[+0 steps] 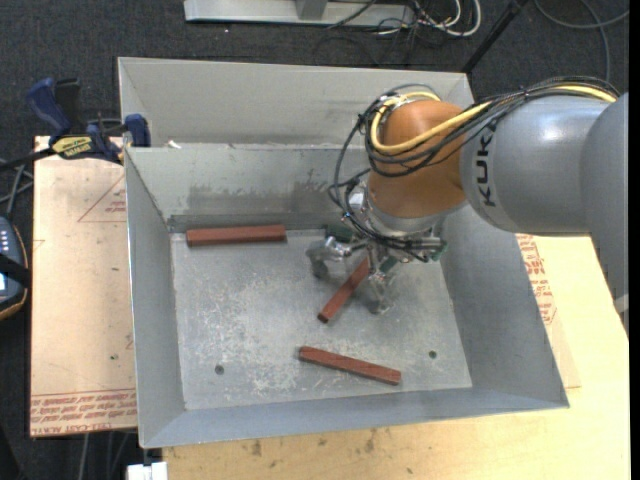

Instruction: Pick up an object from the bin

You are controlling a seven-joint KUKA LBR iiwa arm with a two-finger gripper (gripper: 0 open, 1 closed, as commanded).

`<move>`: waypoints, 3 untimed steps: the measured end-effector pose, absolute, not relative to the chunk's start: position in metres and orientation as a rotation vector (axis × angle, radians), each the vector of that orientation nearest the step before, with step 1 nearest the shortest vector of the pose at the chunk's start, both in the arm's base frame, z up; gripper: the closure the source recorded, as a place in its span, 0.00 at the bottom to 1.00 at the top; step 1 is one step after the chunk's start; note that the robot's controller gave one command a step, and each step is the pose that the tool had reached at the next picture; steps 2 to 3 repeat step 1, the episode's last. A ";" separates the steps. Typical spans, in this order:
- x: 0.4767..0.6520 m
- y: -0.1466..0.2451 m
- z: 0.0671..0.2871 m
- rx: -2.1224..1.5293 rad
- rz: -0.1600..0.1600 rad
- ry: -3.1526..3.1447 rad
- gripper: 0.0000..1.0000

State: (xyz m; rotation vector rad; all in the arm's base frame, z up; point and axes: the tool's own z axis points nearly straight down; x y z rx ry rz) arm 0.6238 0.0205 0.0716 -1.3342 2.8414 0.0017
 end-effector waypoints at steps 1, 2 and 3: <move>0.624 0.020 0.072 -1.333 0.001 2.841 1.00; 0.624 0.020 0.072 -1.333 0.001 2.841 1.00; 0.624 0.020 0.072 -1.333 0.001 2.841 1.00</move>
Offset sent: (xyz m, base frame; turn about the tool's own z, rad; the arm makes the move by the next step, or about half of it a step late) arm 0.0000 0.0000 0.0000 0.0000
